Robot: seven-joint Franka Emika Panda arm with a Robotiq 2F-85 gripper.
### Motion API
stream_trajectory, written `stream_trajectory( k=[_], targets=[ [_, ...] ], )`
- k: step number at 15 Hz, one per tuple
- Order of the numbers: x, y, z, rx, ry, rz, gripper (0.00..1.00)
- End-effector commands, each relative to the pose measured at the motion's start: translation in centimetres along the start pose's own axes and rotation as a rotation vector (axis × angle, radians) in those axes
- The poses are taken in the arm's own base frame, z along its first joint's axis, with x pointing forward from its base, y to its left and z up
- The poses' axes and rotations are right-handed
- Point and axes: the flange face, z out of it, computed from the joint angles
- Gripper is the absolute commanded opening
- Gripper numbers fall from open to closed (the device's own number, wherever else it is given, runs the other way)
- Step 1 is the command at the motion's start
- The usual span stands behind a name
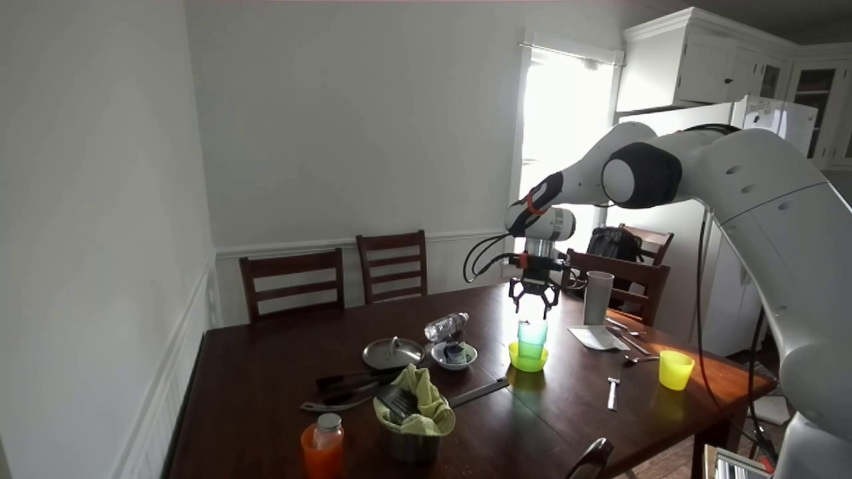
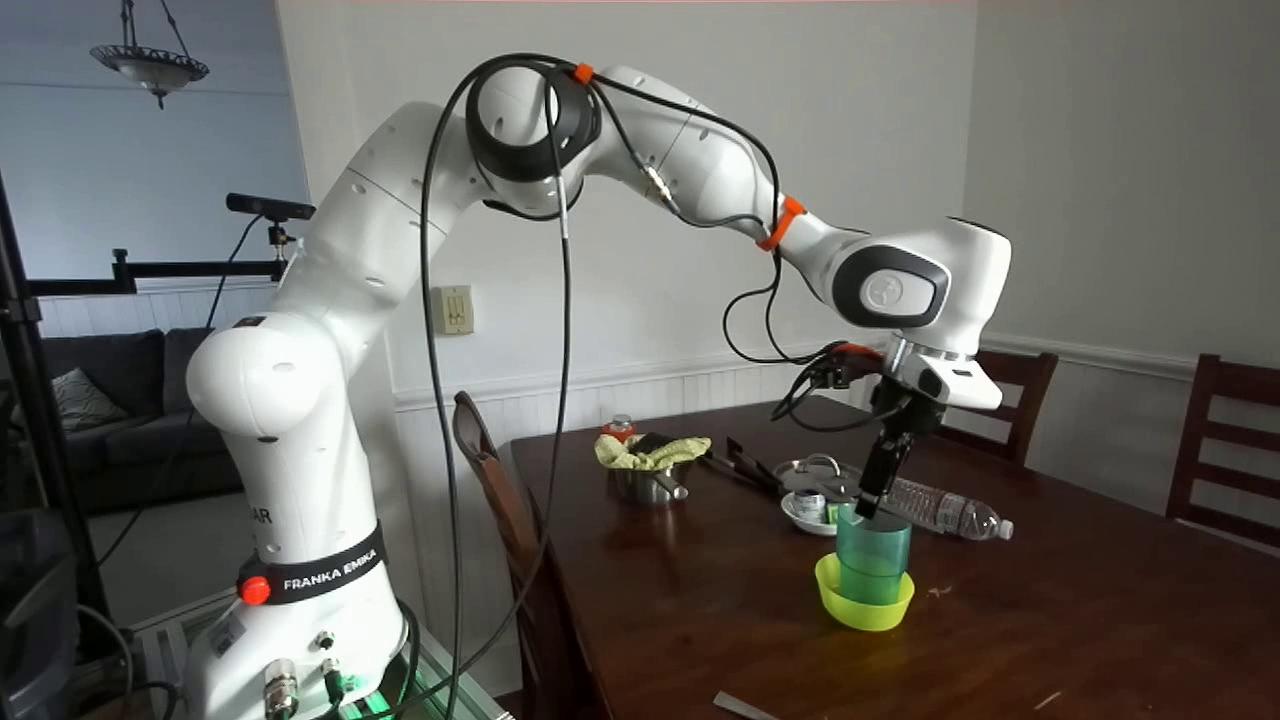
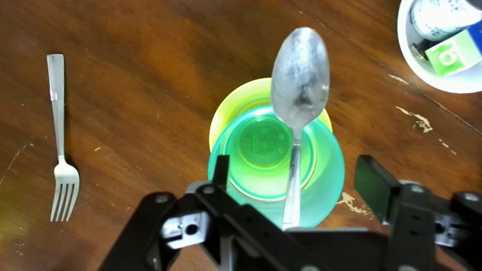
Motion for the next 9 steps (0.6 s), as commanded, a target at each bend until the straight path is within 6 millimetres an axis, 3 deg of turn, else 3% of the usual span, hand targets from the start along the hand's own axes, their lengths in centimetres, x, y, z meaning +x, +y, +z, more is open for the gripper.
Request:
stream_trajectory(
  k=[1,5,9],
  targets=[
    [-0.4,1.0,-2.2,0.017,-0.002,-0.004,1.00],
    [-1.9,3.2,-4.1,0.003,0.015,-0.028,1.00],
    [-3.1,7.7,-5.6,-0.026,0.025,-0.067,1.00]
  ],
)
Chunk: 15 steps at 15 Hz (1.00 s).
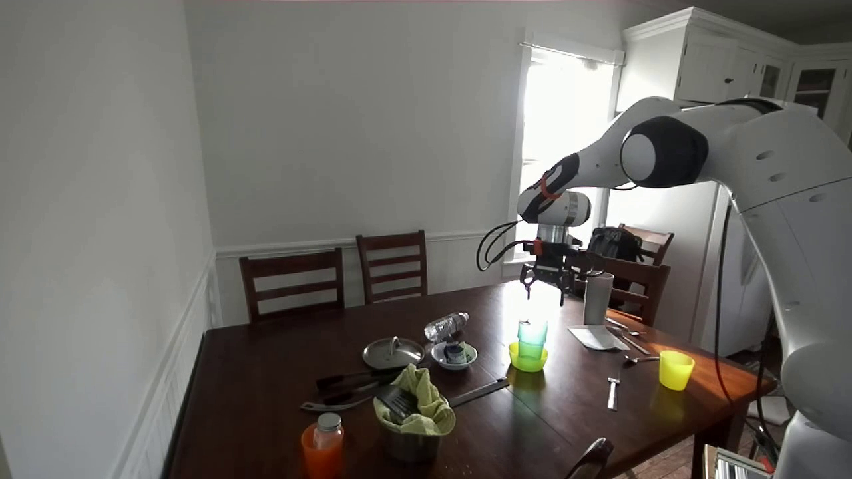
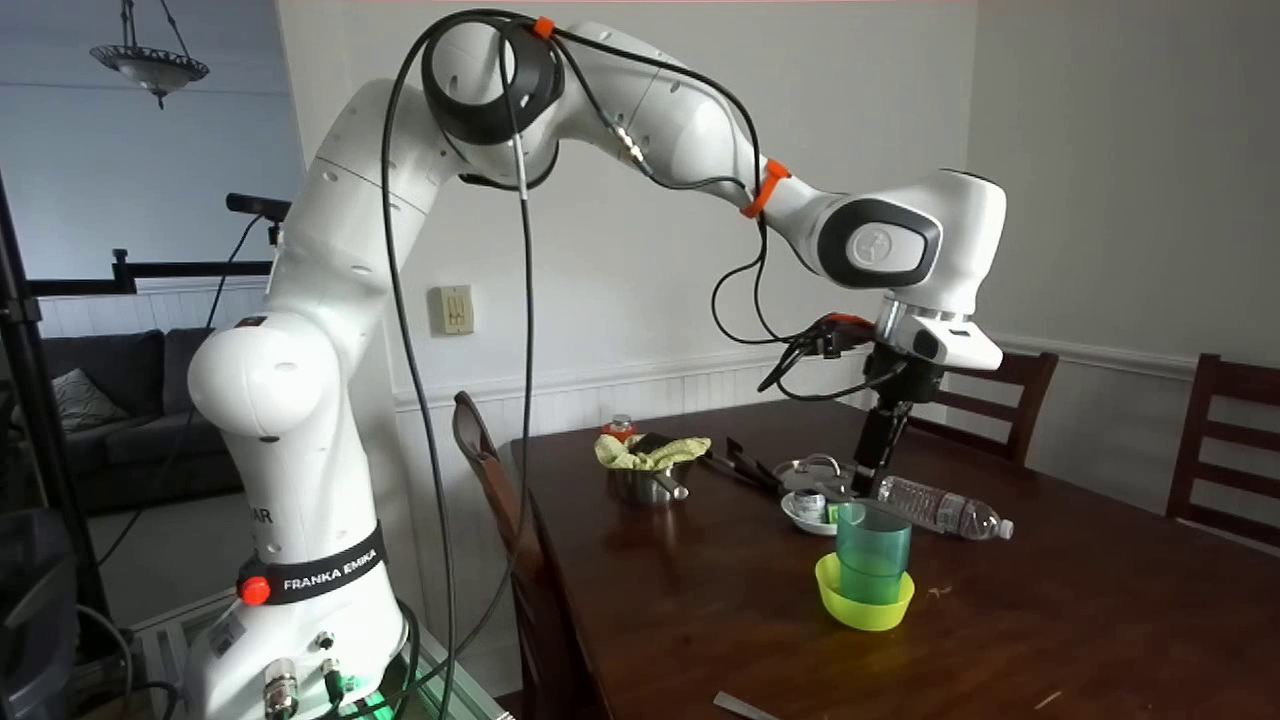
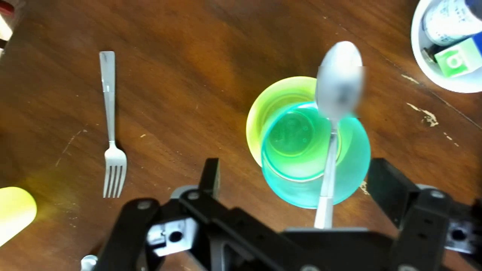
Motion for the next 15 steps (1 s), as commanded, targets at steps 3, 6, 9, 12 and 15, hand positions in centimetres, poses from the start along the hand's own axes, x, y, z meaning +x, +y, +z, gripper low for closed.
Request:
stream_trajectory(
  k=[3,6,9,12,15],
  targets=[
    [-2.9,7.6,-0.9,-0.038,-0.019,-0.090,1.00],
    [-2.9,11.1,-0.4,-0.055,-0.043,-0.091,1.00],
    [-1.6,13.8,1.7,-0.079,-0.074,-0.068,1.00],
    [0.3,15.8,5.2,-0.102,-0.098,0.001,1.00],
    [2.2,17.1,8.3,-0.100,-0.093,0.008,1.00]
  ],
)
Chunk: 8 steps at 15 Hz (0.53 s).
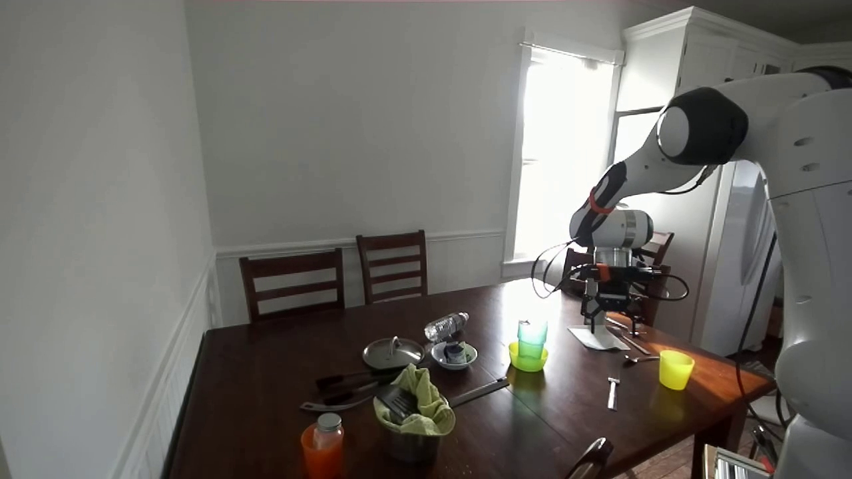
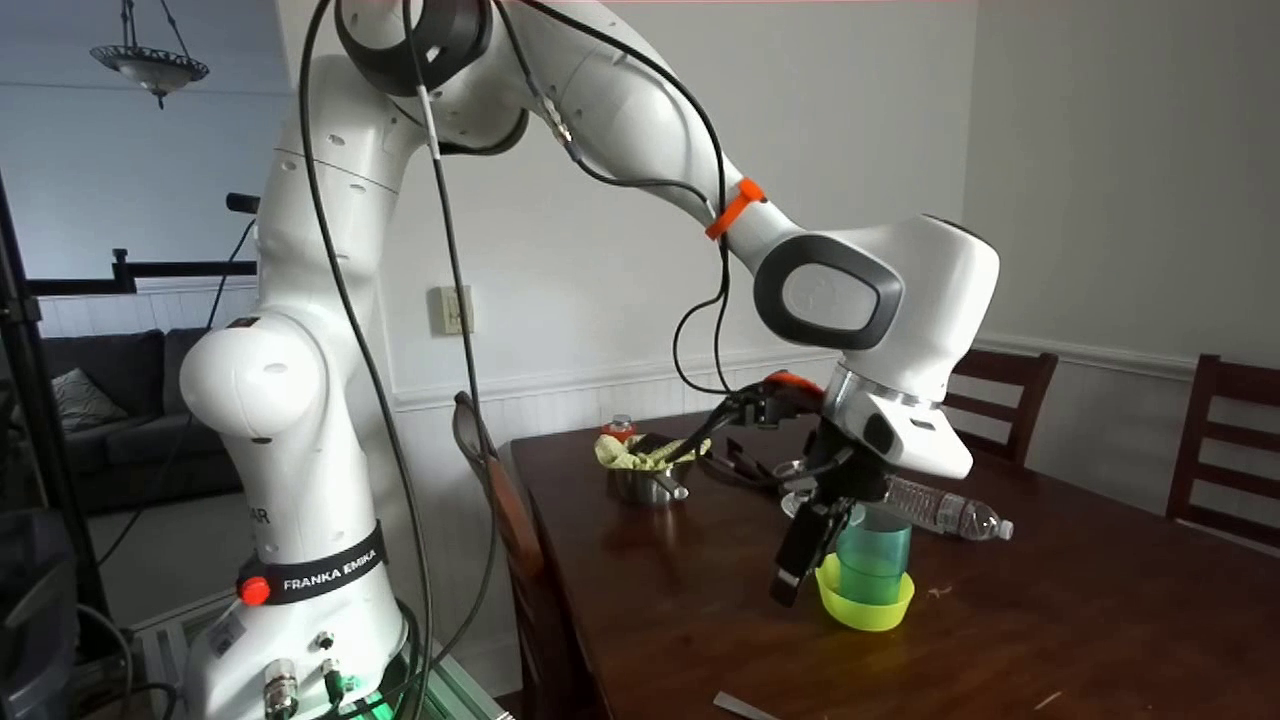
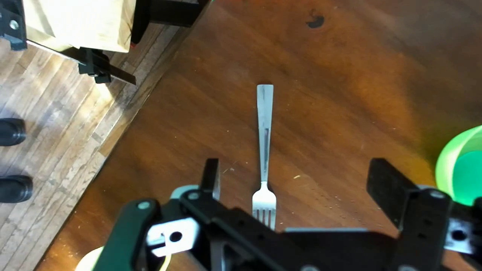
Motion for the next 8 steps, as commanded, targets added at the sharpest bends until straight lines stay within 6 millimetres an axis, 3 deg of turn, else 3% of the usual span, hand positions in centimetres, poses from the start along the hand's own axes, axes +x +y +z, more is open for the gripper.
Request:
stream_trajectory(
  k=[1,6,7,8],
  targets=[
    [2.9,0.9,3.8,0.000,0.014,-0.002,1.00],
    [5.3,1.1,9.3,-0.062,0.021,-0.020,1.00],
    [4.1,1.2,8.1,-0.074,0.018,-0.008,1.00],
    [4.4,1.1,9.1,-0.084,0.017,-0.009,1.00]
  ],
)
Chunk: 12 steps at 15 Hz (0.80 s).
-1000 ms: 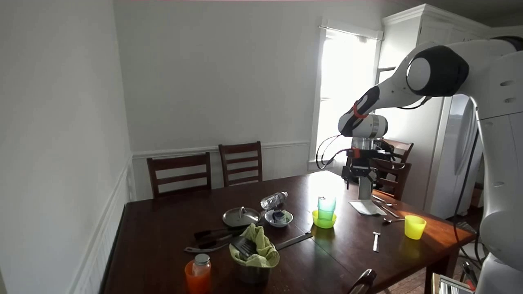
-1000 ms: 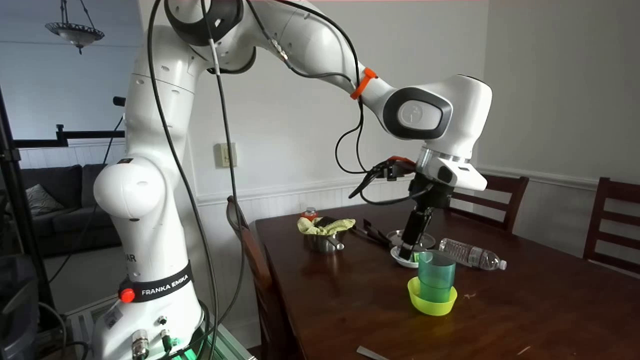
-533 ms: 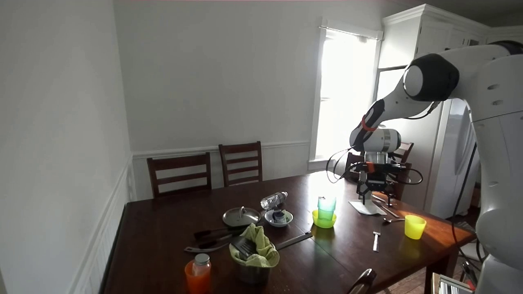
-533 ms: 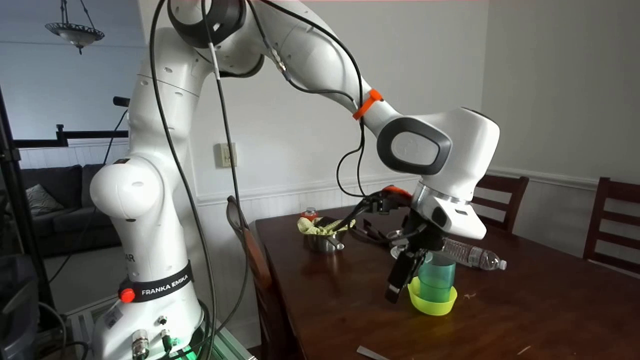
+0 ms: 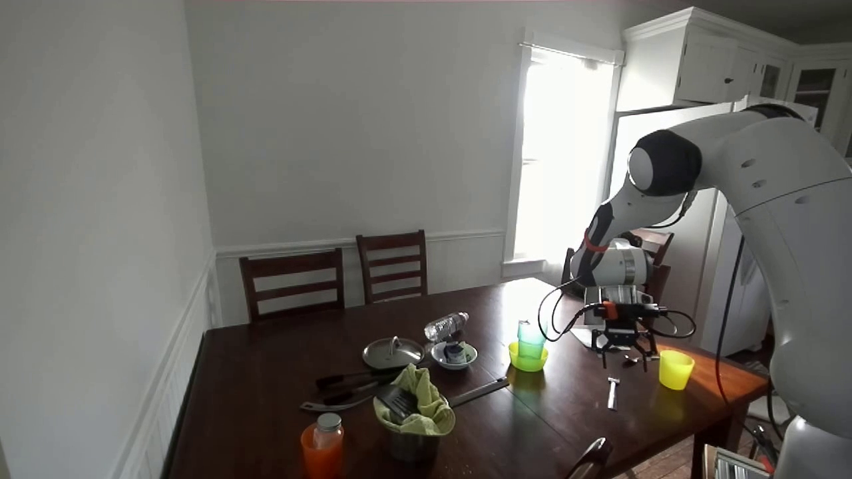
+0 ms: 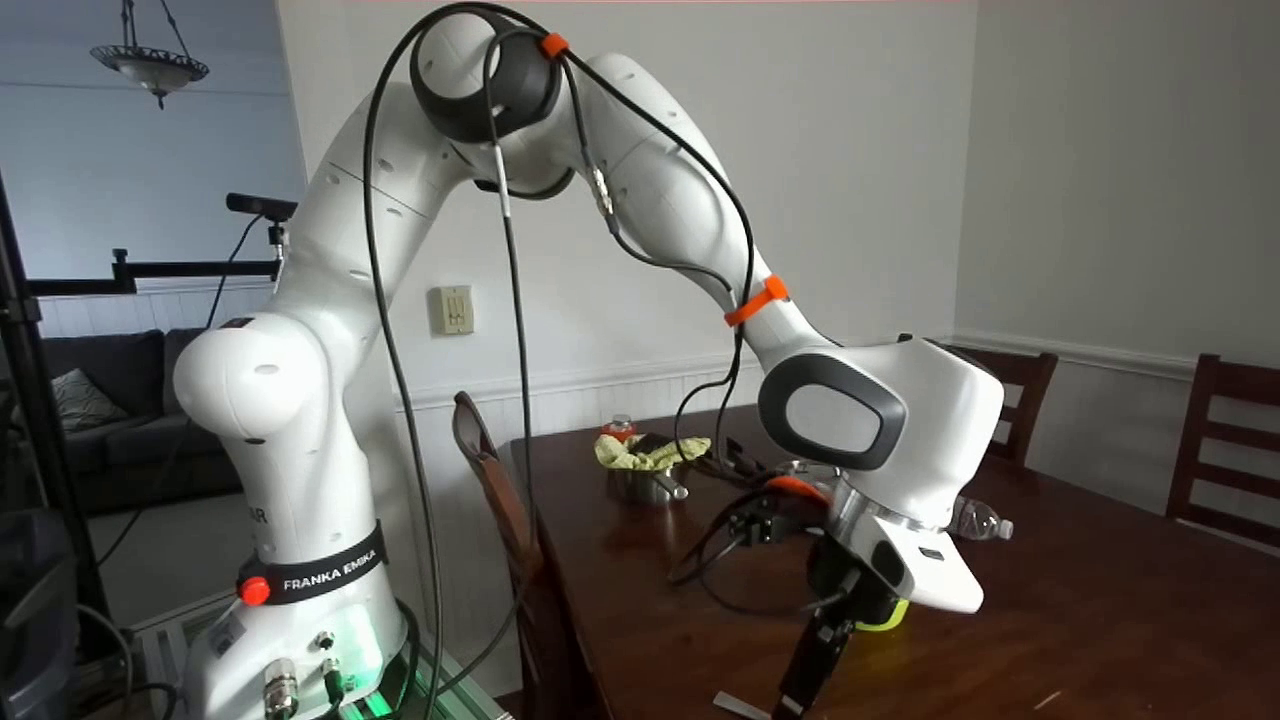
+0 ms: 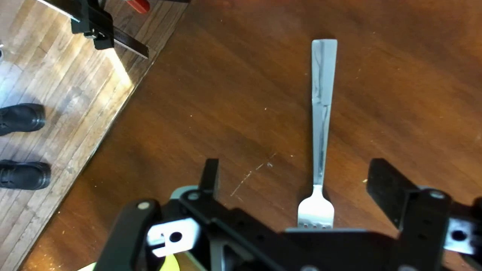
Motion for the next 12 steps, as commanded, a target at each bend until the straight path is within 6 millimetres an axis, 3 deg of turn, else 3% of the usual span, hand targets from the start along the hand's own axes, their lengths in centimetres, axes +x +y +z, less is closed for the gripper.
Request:
stream_trajectory(
  k=[1,5,12],
  targets=[
    [0.3,-0.2,0.5,-0.008,-0.002,-0.001,1.00],
    [0.8,-0.5,0.9,-0.003,0.003,-0.010,1.00],
    [1.4,-1.4,3.6,0.025,0.001,-0.073,1.00]
  ],
)
